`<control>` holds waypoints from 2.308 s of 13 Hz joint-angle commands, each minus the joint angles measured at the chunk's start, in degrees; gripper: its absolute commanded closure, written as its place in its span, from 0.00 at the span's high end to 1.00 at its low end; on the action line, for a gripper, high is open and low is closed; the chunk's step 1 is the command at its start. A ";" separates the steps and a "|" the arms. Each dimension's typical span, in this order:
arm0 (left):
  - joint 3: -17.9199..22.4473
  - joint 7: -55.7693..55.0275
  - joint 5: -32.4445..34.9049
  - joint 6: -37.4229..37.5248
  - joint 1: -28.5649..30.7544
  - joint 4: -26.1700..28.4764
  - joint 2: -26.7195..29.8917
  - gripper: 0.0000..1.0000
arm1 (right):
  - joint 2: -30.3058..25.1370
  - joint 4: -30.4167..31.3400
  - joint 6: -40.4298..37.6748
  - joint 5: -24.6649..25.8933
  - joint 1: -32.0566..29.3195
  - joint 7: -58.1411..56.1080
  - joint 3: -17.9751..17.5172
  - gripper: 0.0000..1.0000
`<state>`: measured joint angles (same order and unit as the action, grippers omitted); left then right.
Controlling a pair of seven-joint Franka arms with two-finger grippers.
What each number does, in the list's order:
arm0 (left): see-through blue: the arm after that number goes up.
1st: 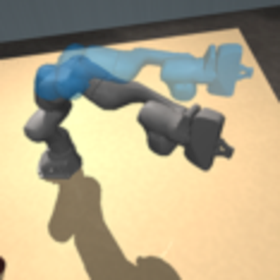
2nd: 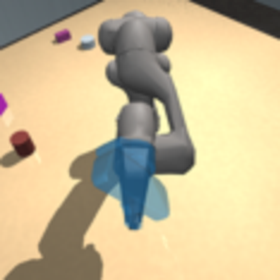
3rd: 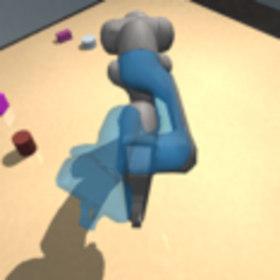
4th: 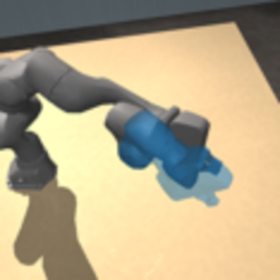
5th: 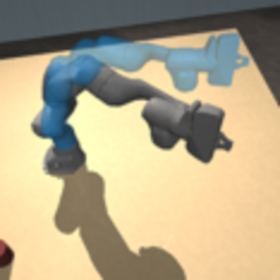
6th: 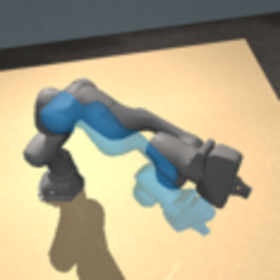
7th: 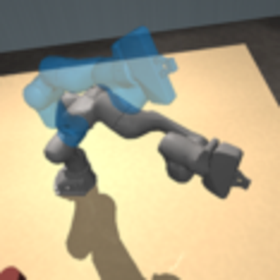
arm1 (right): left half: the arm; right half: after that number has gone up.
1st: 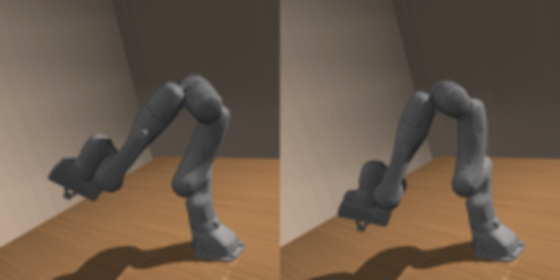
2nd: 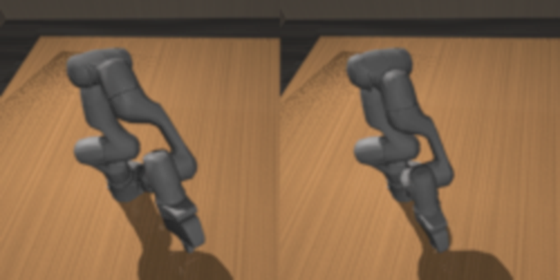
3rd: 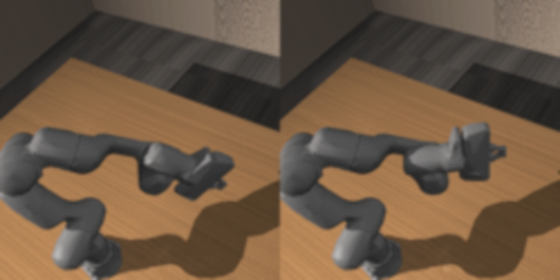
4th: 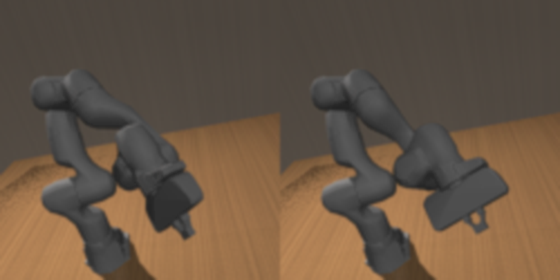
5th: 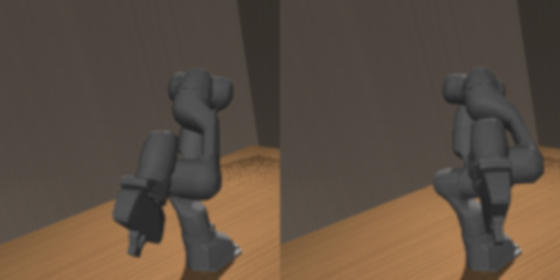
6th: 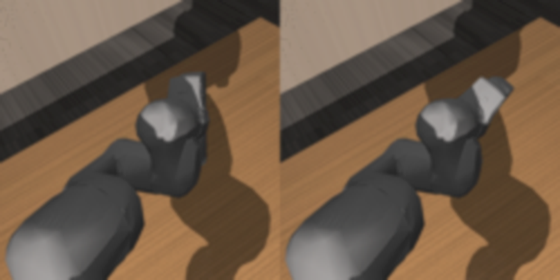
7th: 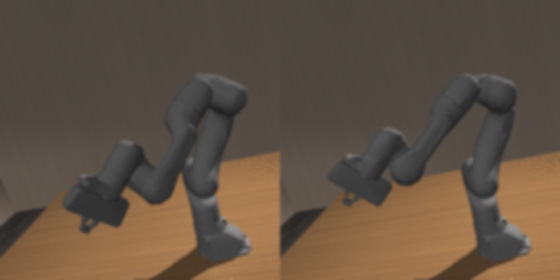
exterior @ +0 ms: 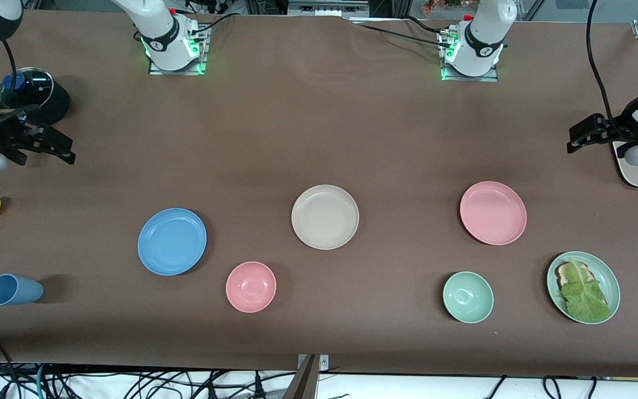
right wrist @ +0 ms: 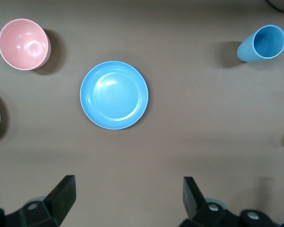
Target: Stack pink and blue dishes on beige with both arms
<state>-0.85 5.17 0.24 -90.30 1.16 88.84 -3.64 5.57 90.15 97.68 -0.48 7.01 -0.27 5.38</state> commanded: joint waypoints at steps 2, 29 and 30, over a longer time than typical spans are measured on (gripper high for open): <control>-0.30 0.98 0.37 -1.11 0.42 0.72 0.47 1.00 | 5.14 -1.21 2.33 0.74 0.02 0.44 -0.02 1.00; -0.47 0.89 0.46 -2.60 -0.29 0.81 0.12 1.00 | 4.37 -1.47 -0.29 0.31 0.72 -0.44 -0.46 1.00; -0.47 0.89 0.55 -2.69 -0.29 0.72 0.12 1.00 | 4.45 -1.47 -0.03 0.39 1.24 -0.18 -0.46 1.00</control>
<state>-1.34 5.17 0.24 -92.24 0.98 88.93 -4.11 10.38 88.49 97.06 -0.46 7.64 -0.28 5.15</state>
